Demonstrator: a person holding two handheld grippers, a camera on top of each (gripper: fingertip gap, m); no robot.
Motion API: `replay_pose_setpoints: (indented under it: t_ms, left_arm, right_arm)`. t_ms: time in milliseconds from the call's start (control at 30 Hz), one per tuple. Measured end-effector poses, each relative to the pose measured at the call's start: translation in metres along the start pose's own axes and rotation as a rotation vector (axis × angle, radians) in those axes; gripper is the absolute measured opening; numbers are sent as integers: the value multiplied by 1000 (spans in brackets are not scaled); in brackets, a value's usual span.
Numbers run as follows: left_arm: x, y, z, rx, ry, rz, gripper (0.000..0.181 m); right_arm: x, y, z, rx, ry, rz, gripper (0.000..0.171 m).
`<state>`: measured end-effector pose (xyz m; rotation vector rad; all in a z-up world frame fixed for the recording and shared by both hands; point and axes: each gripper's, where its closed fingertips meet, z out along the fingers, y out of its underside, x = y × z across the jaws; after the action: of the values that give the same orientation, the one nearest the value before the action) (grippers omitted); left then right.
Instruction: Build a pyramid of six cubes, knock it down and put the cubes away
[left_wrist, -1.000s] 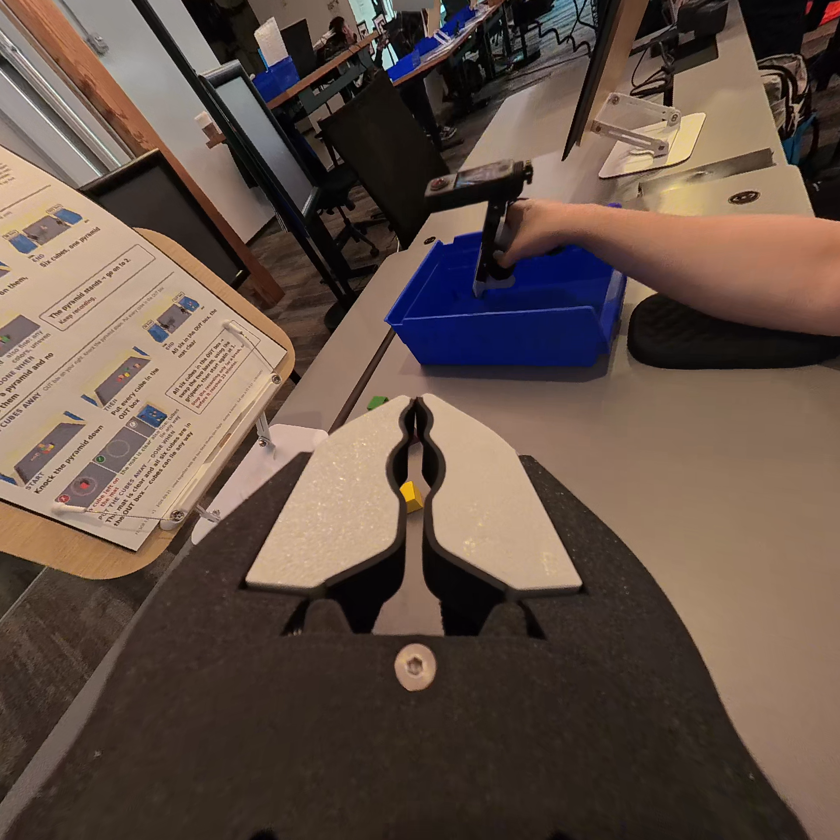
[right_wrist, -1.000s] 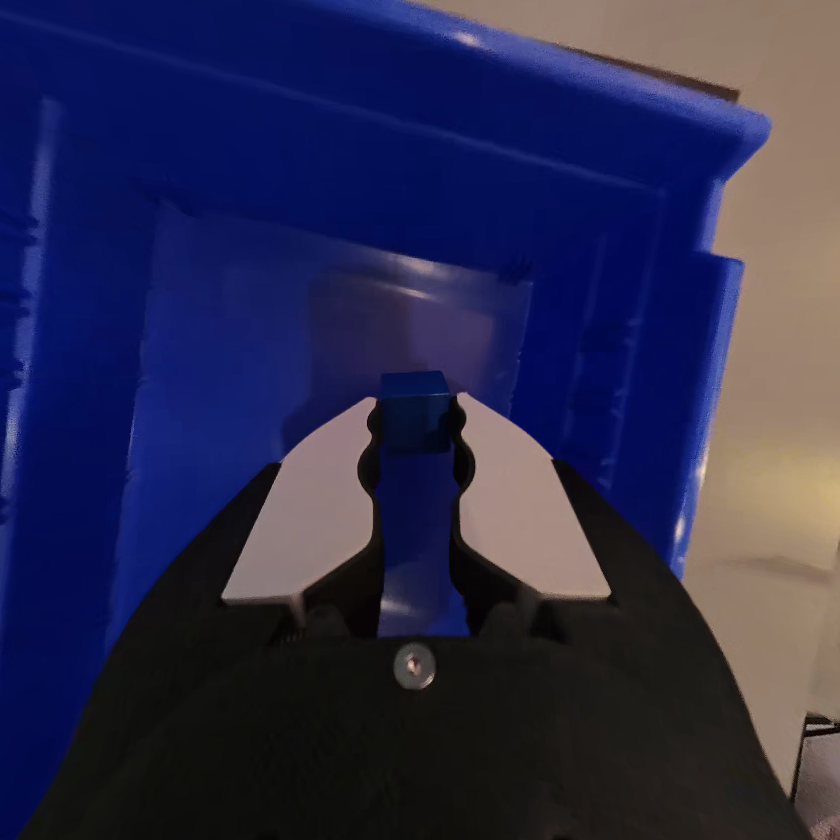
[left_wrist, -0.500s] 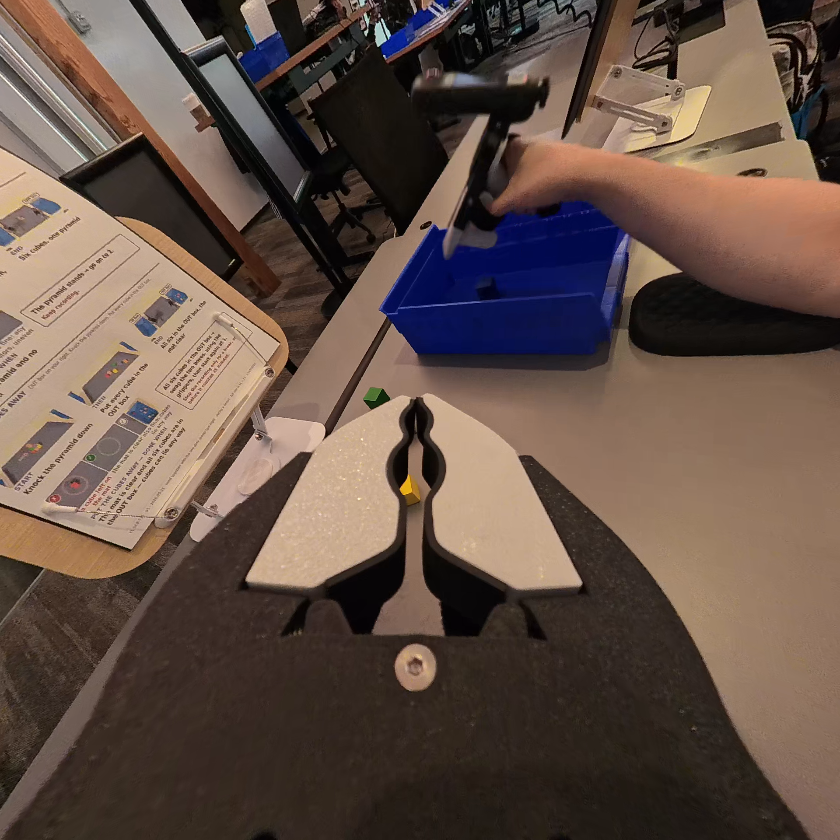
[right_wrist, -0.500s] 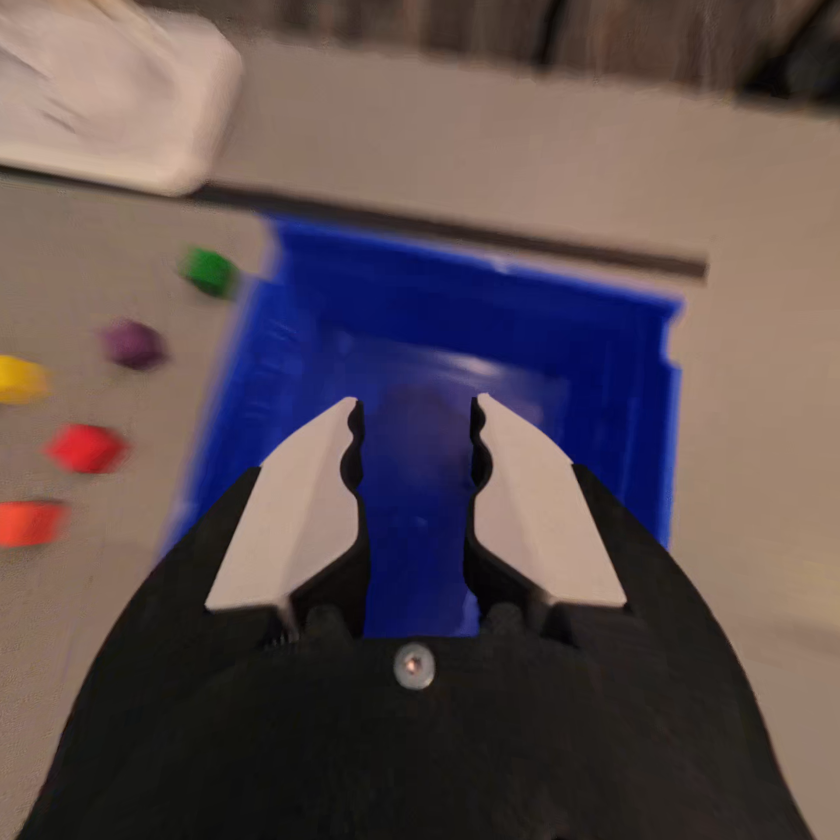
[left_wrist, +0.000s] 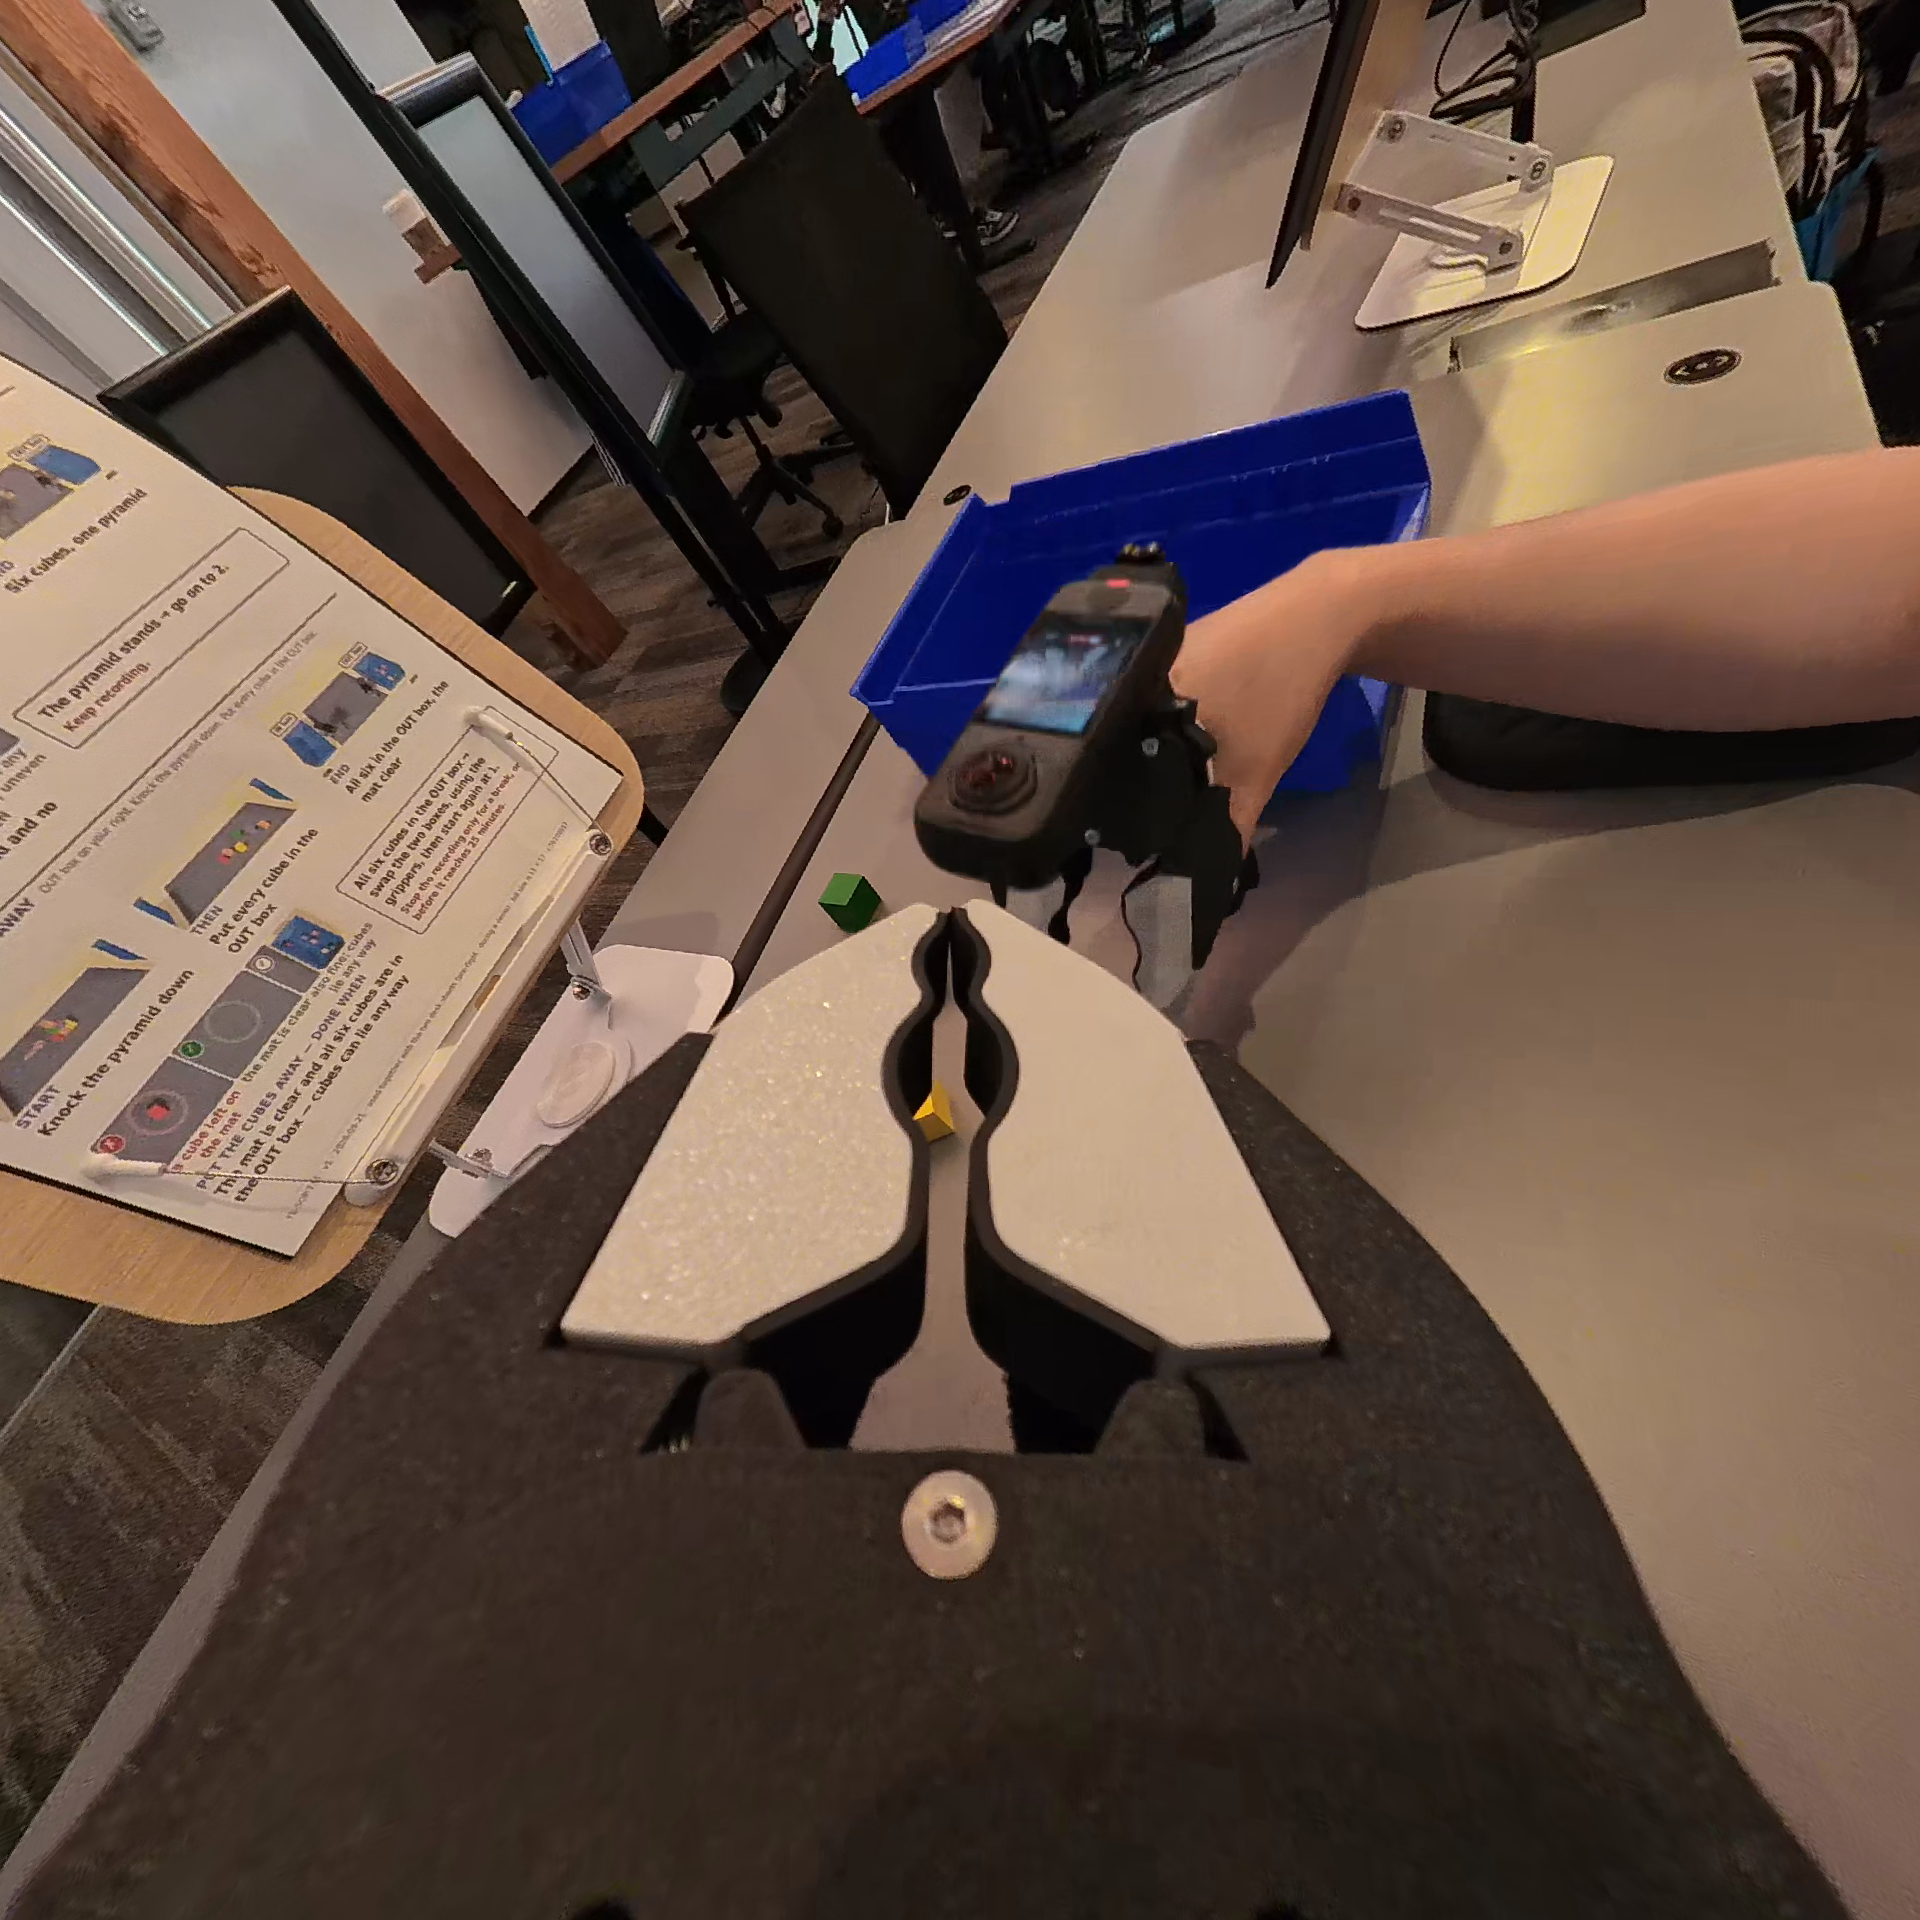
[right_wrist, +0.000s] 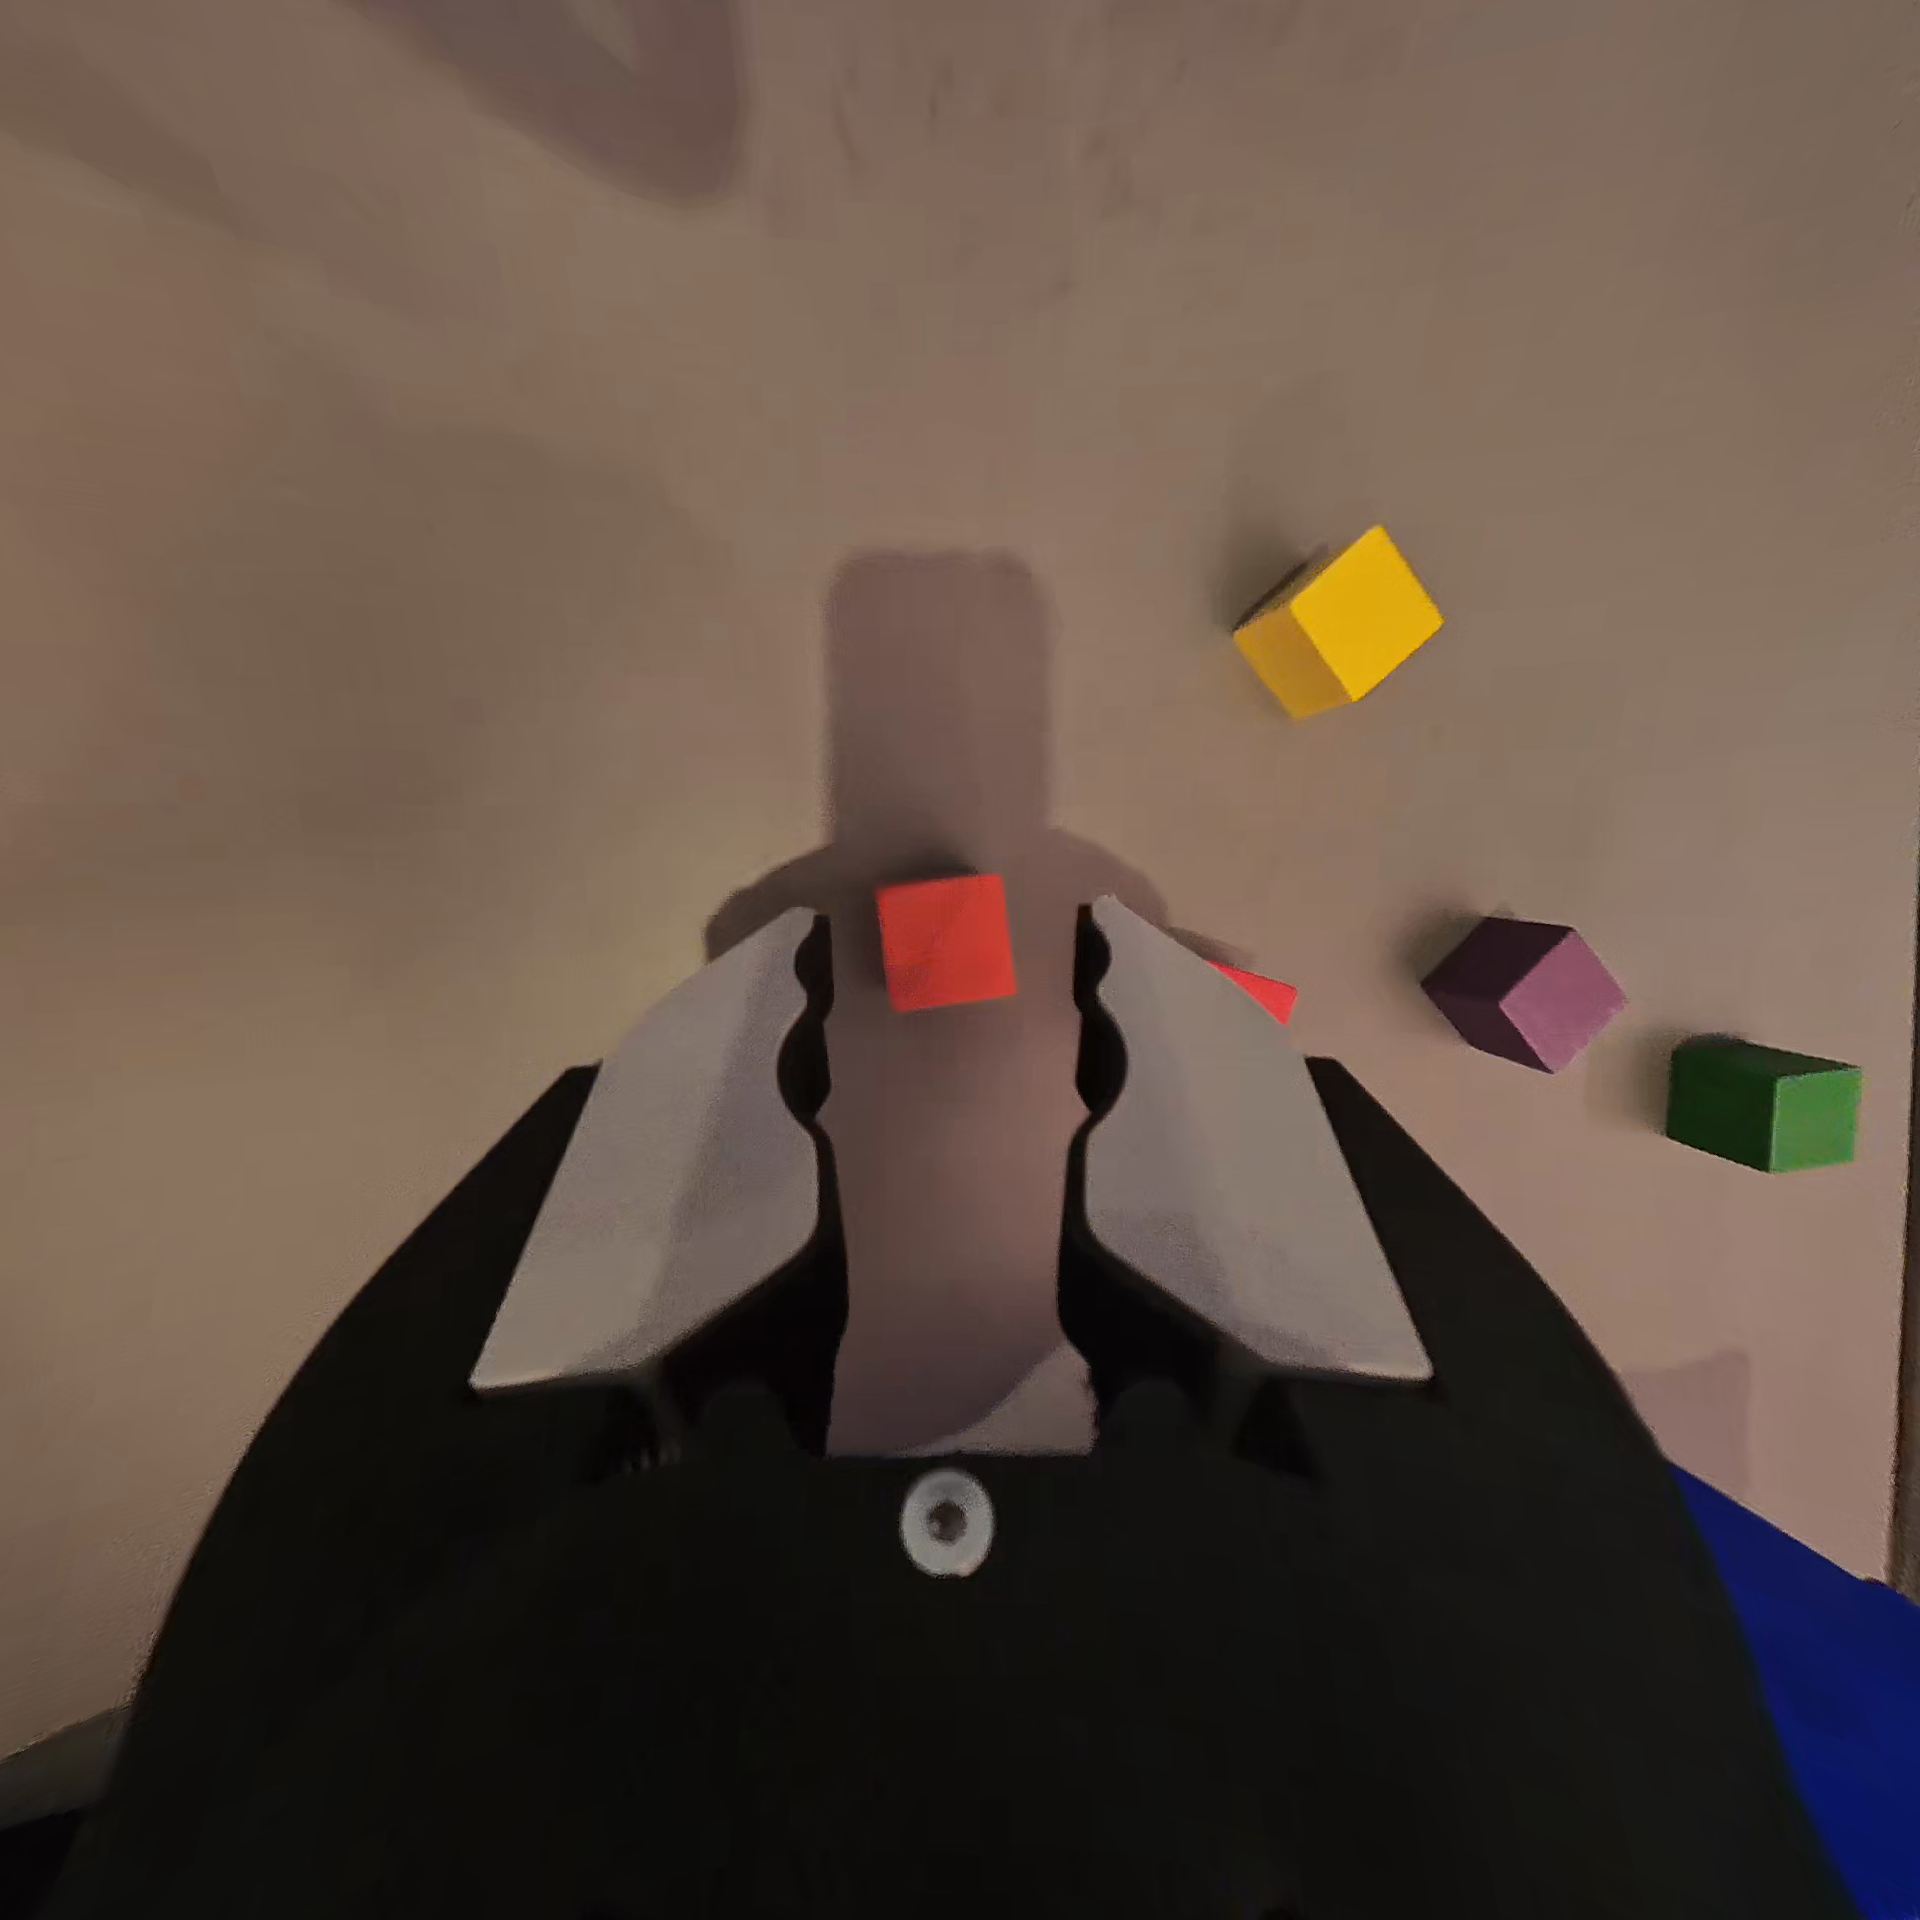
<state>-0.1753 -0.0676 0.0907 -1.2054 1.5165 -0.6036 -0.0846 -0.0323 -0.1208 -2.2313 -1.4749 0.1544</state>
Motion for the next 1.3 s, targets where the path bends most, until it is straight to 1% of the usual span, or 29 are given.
replay_pose_setpoints:
  t_ms: [100, 200, 267, 400, 467, 500, 567, 633, 667, 700, 733, 767, 800, 833, 900, 967, 1000, 1033, 1100, 1167, 1300]
  left_arm:
    - [1, 2, 2, -7, 8, -1, 0]
    - [0, 4, 3, -23, 6, 2, 0]
    - [1, 5, 4, -29, 7, 5, 0]
    - [1, 6, 5, -34, 11, 4, 0]
    - [2, 7, 5, -38, 13, 6, 0]
    - [2, 6, 5, -38, 12, 8, 0]
    - [2, 6, 4, -34, 11, 7, 0]
    - [1, 5, 3, -29, 10, 2, 0]
    - [1, 5, 4, -29, 10, 1, 0]
    - [1, 5, 4, -30, 10, 1, 0]
    - [2, 5, 4, -32, 10, 2, 0]
    - [3, 5, 5, -34, 12, 4, 0]
    - [4, 5, 5, -36, 15, 7, 0]
    - [4, 5, 6, -38, 16, 10, 0]
    - [6, 5, 7, -41, 19, 12, 0]
    - [7, 7, 8, -47, 25, 11, 0]
    - [7, 7, 8, -51, 26, 11, 0]
    - [7, 8, 9, -55, 23, 12, 0]
    - [6, 8, 8, -55, 20, 12, 0]
    - [6, 8, 8, -52, 22, 7, 0]
    - [6, 9, 10, -55, 24, 3, 0]
  right_arm:
    - [5, 11, 14, -69, 21, 0, 44]
    - [4, 16, 22, -86, 1, 11, 33]
    - [4, 18, 24, -91, -6, 13, 30]
    - [3, 16, 22, -96, -6, -3, 29]
    - [1, 6, 10, -57, 1, -16, 29]
    - [-1, -4, -3, -10, 2, -23, 29]
    - [8, -29, -45, 133, 87, -19, 29]
    - [32, -43, -104, 310, 248, 35, 29]
    - [50, -40, -136, 386, 362, 92, 29]
    - [70, -27, -166, 433, 491, 165, 29]
    - [91, -6, -191, 457, 613, 252, 29]
    - [108, 19, -210, 462, 698, 349, 28]
    - [121, 48, -218, 445, 734, 458, 28]
    - [131, 79, -216, 395, 733, 578, 29]
    - [145, 142, -194, 240, 697, 783, 29]
    - [147, 187, -161, 120, 597, 931, 29]
    - [144, 201, -142, 85, 518, 994, 30]
    - [140, 210, -126, 61, 447, 1043, 29]
    - [137, 226, -102, 5, 386, 1099, 29]
    - [136, 234, -90, -39, 368, 1100, 30]
    - [134, 235, -76, -72, 340, 1074, 30]
